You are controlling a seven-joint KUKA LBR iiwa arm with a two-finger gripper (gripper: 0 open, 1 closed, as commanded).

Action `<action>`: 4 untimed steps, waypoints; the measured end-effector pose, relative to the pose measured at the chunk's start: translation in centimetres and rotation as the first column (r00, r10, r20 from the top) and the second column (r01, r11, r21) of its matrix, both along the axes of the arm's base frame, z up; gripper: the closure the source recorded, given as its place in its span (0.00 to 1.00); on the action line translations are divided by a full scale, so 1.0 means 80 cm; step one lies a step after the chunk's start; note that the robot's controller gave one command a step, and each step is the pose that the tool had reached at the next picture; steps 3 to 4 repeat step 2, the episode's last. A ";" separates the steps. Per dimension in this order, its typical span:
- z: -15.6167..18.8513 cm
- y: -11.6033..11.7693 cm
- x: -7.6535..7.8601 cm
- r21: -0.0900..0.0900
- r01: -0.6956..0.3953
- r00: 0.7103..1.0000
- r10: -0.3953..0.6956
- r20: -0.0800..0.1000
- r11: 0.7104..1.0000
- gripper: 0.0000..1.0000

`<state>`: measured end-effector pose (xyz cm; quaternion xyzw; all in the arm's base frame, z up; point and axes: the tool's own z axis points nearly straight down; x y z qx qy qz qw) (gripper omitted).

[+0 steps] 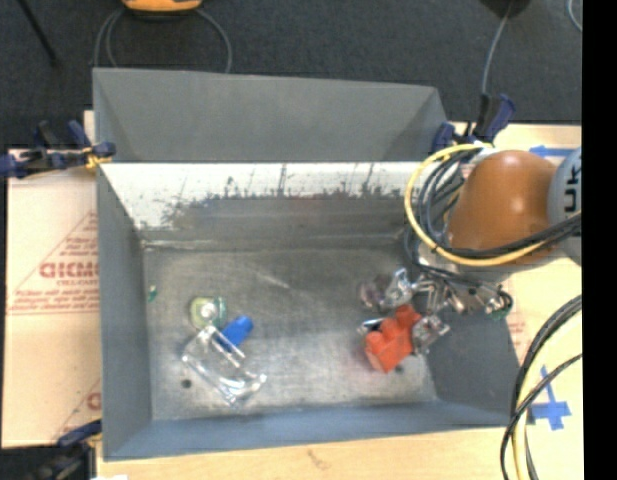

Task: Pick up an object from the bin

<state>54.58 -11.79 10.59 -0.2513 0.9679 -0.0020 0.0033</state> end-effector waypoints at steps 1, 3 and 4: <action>0.062 -0.002 0.003 0.000 0.005 1.000 -0.005 0.001 1.000 1.00; 0.101 -0.004 0.005 0.000 0.011 1.000 -0.011 0.000 1.000 1.00; 0.101 -0.004 0.005 0.000 0.011 1.000 -0.011 0.000 1.000 1.00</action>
Offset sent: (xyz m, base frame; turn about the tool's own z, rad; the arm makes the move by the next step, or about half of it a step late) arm 0.0002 -0.0001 0.0458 0.0000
